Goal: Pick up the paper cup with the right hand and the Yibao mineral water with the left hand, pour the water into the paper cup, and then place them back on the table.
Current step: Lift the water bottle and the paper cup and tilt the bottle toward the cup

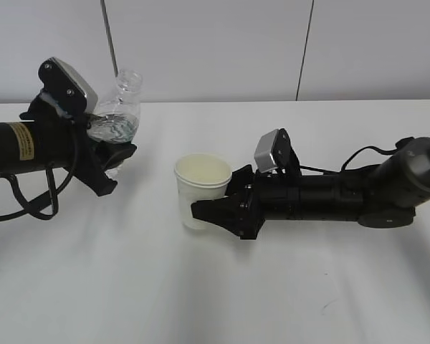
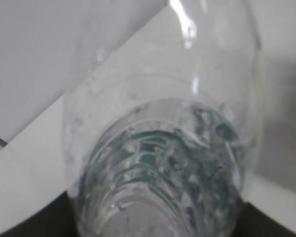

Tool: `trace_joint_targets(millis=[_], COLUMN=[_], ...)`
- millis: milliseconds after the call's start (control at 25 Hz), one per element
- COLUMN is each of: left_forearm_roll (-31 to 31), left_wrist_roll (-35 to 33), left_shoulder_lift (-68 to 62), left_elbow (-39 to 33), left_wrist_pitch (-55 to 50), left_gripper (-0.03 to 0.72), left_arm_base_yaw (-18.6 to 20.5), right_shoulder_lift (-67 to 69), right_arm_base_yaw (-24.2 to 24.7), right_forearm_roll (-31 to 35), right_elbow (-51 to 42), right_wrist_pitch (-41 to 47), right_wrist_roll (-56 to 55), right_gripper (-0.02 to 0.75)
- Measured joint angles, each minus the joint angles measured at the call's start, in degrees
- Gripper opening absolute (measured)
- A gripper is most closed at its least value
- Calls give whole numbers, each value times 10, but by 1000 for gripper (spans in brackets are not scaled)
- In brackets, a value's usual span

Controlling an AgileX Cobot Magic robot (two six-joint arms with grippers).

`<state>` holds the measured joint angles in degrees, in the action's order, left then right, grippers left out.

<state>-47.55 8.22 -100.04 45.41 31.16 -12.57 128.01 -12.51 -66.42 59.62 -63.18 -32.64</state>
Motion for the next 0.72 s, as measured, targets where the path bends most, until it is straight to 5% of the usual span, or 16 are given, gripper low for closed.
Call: trace_joint_targets(millis=[720], left_forearm_roll=[-66], left_wrist_roll=[-1], left_shoulder_lift=[89], left_elbow=[0], left_wrist_pitch=[-160], left_gripper=[354], left_arm_base_yaw=[-22], right_shoulder_lift=[0], right_arm_base_yaw=[-22], right_forearm_roll=[-49], right_elbow=[60], right_wrist_pitch=[29], right_wrist_roll=[-87], right_gripper=[521])
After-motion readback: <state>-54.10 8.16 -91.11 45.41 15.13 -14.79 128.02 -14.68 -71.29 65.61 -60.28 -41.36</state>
